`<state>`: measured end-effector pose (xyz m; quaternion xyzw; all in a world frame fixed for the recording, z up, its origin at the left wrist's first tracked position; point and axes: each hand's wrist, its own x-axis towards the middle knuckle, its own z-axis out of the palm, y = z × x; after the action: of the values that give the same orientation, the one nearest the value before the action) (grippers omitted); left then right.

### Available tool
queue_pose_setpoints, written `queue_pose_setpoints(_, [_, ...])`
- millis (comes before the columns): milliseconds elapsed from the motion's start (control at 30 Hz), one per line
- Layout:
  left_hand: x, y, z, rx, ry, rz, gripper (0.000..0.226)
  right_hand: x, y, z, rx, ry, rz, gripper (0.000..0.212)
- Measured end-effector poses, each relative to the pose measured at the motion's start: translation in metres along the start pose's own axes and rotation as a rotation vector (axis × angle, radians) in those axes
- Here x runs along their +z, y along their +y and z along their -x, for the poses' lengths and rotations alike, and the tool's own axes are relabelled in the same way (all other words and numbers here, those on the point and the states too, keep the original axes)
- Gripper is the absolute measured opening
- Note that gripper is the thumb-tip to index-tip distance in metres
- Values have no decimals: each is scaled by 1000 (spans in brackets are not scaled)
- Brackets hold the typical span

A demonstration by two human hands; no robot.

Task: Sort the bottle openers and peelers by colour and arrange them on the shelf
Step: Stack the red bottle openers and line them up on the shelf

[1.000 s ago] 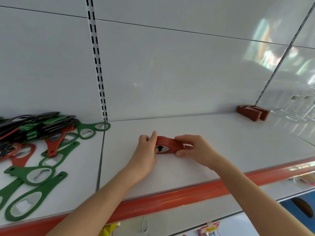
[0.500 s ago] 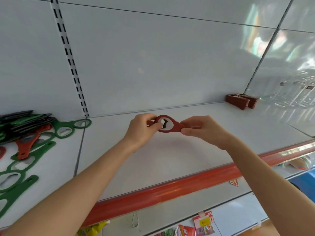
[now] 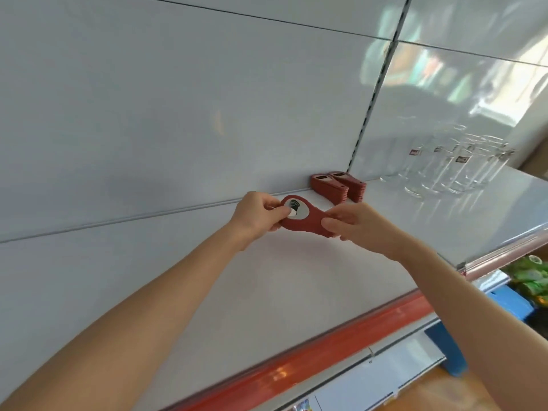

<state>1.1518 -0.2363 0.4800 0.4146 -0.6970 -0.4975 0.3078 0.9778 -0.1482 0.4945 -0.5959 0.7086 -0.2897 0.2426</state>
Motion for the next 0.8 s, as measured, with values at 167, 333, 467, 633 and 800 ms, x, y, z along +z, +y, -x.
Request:
queue_pose_setpoints(167, [25,1,-32,-41,-15,-16,16,-12,23,-18,9,6,132,26])
queue_pose_setpoints(333, [25,-1,-48,-59,-55,-130,24,-9,29,-25,-2,10,334,31])
queue_pose_setpoints(467, [24,-5,-53,-17,-51,-256,33,-3,27,-25,-43,13,348,25])
queue_pose_setpoints(633, [28,-7,-48,88,17,-362,22,-1,28,-24,-54,7,403,21])
queue_pose_setpoints(800, [20,-18,-31,216,110,-470,27,4,28,-19,-35,34,404,20])
